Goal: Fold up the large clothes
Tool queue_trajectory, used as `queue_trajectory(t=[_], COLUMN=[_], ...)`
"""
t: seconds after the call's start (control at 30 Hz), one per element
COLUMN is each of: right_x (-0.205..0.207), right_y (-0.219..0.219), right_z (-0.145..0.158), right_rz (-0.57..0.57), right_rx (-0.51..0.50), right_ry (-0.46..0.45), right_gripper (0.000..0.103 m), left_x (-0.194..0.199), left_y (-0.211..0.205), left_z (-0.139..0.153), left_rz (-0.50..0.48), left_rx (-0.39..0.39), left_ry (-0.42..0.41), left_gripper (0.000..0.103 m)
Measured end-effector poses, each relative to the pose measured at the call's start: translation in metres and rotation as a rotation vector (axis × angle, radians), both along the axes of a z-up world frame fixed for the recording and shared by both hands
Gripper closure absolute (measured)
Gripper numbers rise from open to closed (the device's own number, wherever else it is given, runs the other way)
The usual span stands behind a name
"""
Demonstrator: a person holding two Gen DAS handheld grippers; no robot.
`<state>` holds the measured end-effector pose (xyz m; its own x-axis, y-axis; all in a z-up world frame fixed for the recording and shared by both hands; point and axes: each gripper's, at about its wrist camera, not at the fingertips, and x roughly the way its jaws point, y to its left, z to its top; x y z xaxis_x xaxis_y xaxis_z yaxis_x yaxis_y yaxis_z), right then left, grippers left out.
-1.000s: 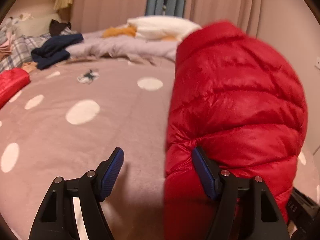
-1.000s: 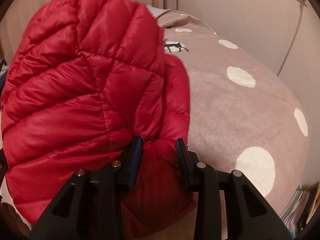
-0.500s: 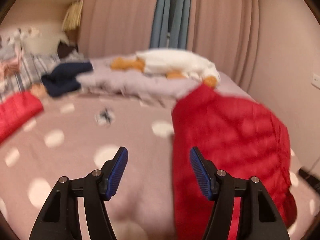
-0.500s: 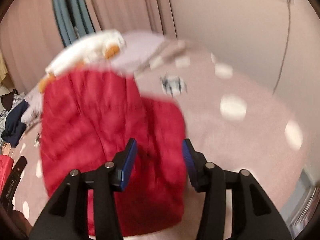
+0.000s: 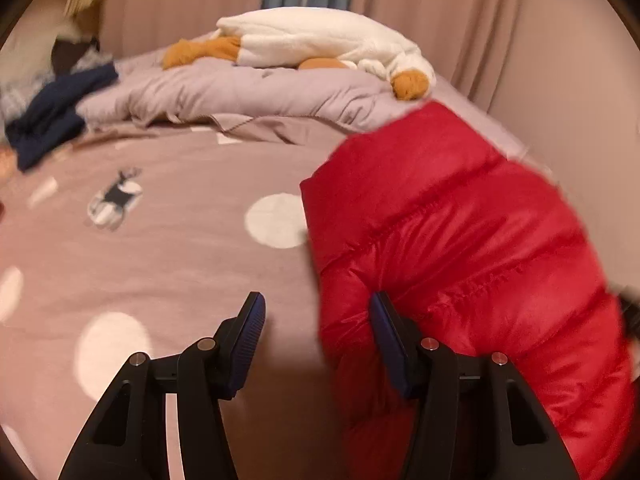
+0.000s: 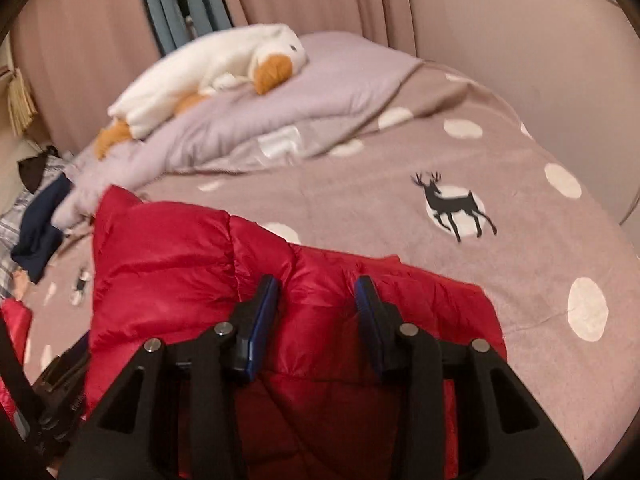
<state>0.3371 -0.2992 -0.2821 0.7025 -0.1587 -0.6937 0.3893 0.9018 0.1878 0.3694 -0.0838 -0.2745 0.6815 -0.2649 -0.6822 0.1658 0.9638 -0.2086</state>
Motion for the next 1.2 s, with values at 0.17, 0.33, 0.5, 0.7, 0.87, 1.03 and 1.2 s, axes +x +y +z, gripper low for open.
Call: queue_trajectory(t=[0.17, 0.33, 0.5, 0.7, 0.87, 1.03, 1.2], right_x=[0.005, 0.001, -0.022, -0.083, -0.135, -0.160, -0.172], right_y=[-0.016, -0.022, -0.008, 0.007, 0.023, 0.017, 0.019], right_z=[-0.035, -0.042, -0.026, 0.010, 0.005, 0.000, 0.011], right_rz=[-0.062, -0.040, -0.051, 0.003, 0.034, -0.005, -0.015], right_rx=[-0.009, 0.042, -0.006, 0.046, 0.040, 0.124, 0.159], right_ry=[0.026, 0.012, -0.048, -0.135, -0.142, -0.158, -0.216], right_gripper=[0.065, 0.065, 0.062, 0.025, 0.022, 0.022, 0.018], left_x=[-0.008, -0.006, -0.021, -0.069, -0.110, -0.143, -0.145], left_y=[-0.023, -0.020, -0.016, 0.004, 0.022, 0.036, 0.048], left_z=[-0.007, -0.010, 0.014, 0.056, 0.076, 0.080, 0.057], left_rz=[-0.017, -0.022, -0.014, 0.013, 0.086, 0.120, 0.145], left_rx=[0.063, 0.110, 0.217, 0.253, 0.198, 0.182, 0.193], left_ry=[-0.027, -0.012, -0.056, -0.141, -0.221, -0.242, -0.244], left_gripper=[0.048, 0.050, 0.050, 0.050, 0.050, 0.050, 0.050])
